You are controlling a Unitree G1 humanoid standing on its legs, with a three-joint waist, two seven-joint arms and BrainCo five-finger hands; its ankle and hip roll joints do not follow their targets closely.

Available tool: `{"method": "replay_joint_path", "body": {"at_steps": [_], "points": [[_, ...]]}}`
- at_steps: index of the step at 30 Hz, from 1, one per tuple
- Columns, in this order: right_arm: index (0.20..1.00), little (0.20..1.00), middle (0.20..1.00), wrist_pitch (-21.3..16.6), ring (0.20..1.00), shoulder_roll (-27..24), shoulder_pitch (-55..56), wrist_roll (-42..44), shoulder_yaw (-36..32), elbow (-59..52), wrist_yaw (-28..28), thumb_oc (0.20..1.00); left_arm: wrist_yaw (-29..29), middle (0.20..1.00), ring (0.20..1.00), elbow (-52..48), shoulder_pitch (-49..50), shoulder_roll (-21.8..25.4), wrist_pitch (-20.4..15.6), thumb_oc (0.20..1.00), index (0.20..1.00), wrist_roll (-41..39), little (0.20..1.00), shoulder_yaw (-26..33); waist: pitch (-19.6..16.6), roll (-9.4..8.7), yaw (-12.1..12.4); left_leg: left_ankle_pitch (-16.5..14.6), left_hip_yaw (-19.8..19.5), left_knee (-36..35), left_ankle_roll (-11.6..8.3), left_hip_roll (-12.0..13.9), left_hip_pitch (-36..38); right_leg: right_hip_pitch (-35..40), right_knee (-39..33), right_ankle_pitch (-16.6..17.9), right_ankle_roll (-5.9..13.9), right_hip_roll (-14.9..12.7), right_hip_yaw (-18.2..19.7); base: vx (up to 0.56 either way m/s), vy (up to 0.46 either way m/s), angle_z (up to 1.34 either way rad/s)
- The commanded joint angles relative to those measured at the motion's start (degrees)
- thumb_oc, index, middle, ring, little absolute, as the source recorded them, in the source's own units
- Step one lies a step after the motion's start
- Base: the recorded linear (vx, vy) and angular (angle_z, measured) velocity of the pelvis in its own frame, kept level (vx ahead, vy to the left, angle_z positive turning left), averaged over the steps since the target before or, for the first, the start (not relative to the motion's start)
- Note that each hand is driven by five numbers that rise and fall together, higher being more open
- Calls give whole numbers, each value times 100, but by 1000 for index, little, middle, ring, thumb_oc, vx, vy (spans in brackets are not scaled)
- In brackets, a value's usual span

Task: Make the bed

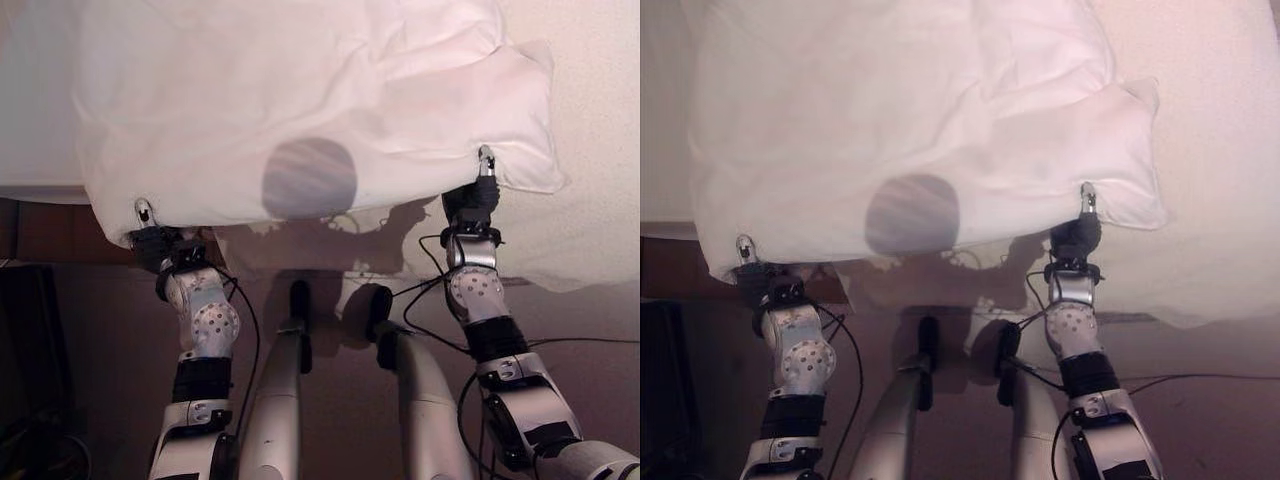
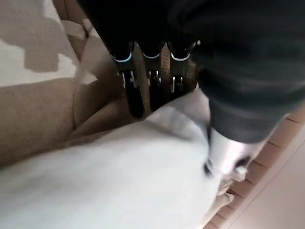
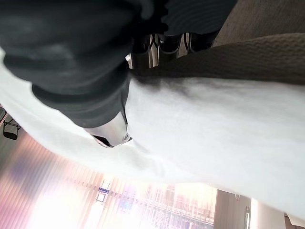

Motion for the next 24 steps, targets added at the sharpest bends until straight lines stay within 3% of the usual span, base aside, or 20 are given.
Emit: {"method": "replay_joint_path", "body": {"at_steps": [1, 6, 14, 24], "points": [[200, 200, 200, -378, 200, 89, 483, -211, -26, -959, 493, 200, -863, 1000, 1000, -247, 466, 107, -215, 1000, 1000, -602, 1000, 159, -667, 43, -118, -335, 187, 18, 385, -294, -95, 161, -425, 138, 676, 85, 35, 0, 0, 0], [200, 200, 200, -446, 200, 136, 698, -351, 134, -1794, 655, 200, -1569, 1000, 1000, -263, 707, 1, -15, 1000, 1000, -1381, 1000, -58, -611, 0, -142, -374, 201, 18, 385, -283, -41, 194, -414, 121, 686, 102, 50, 0, 0, 0], [200, 200, 200, -321, 200, 56, 857, -443, 534, -2714, 1054, 200, -2369, 1000, 1000, 33, 683, -83, 355, 1000, 1000, -1996, 1000, -330, -584, -116, -230, -399, 260, 87, 383, -242, -58, 164, -387, 159, 692, 114, 101, 0, 0, 0], [200, 200, 200, -209, 200, -73, 801, -546, 1027, -3494, 1406, 200, -3490, 1000, 1000, 1187, 231, -33, 1207, 1000, 1000, -2426, 1000, -745, -618, -302, -417, -420, 359, 140, 375, -178, -59, 141, -369, 185, 698, 173, 211, 2, 4, -6]]}}
